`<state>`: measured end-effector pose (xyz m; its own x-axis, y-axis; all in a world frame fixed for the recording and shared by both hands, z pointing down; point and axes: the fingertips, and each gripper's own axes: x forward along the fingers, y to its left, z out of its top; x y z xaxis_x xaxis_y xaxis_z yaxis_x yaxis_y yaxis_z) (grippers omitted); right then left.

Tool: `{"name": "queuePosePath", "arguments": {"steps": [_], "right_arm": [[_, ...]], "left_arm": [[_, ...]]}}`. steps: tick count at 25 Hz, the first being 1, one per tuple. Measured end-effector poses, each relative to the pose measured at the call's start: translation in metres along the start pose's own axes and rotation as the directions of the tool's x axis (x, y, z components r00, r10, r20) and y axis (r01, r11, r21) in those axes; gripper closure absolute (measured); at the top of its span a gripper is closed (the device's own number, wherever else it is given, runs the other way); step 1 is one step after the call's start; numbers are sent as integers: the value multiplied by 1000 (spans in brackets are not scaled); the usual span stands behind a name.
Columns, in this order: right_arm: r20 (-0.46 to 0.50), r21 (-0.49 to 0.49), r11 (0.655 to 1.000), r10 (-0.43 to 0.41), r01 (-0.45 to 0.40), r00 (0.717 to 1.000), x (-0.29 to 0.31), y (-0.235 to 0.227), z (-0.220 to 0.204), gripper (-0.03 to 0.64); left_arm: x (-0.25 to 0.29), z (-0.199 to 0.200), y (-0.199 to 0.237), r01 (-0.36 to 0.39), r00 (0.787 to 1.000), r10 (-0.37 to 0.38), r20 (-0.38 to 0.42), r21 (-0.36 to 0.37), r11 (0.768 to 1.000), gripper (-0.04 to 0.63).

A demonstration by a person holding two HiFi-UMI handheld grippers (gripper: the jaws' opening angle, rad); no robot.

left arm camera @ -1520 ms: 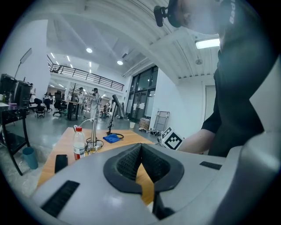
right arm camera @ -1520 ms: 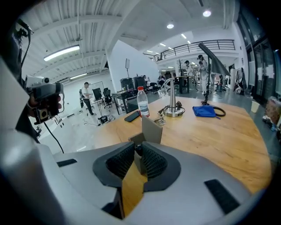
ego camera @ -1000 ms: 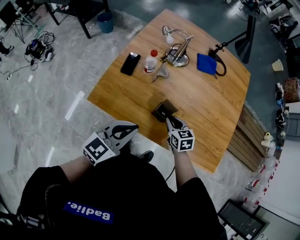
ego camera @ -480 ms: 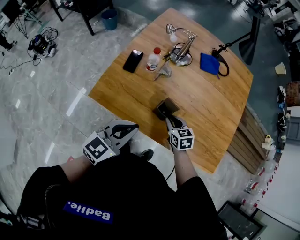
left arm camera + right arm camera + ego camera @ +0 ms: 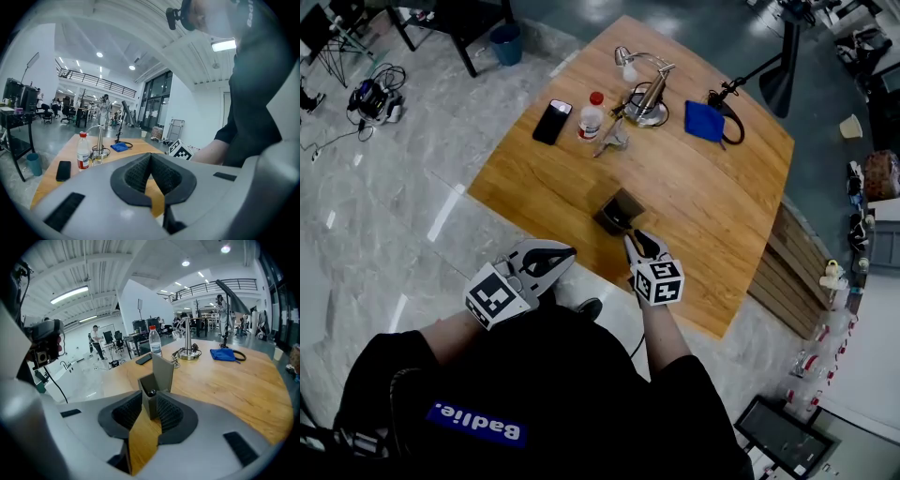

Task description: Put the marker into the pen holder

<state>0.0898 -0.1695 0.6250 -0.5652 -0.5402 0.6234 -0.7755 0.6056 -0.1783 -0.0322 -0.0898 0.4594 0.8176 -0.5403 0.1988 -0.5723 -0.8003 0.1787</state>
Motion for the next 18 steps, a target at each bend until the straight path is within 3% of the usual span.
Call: {"name": "queuePosePath", "arguments": {"steps": [8,18], "right_arm": [[129,-9,999,46,-45,991,-57,36,26,538],[316,-13,993,119,-121,941,-146,82,65,540]], "left_arm": [[20,10,-28,73,997,-73,6,32,997,586],[45,24,-71,158,987,-158,-2,69,985,586]]}}
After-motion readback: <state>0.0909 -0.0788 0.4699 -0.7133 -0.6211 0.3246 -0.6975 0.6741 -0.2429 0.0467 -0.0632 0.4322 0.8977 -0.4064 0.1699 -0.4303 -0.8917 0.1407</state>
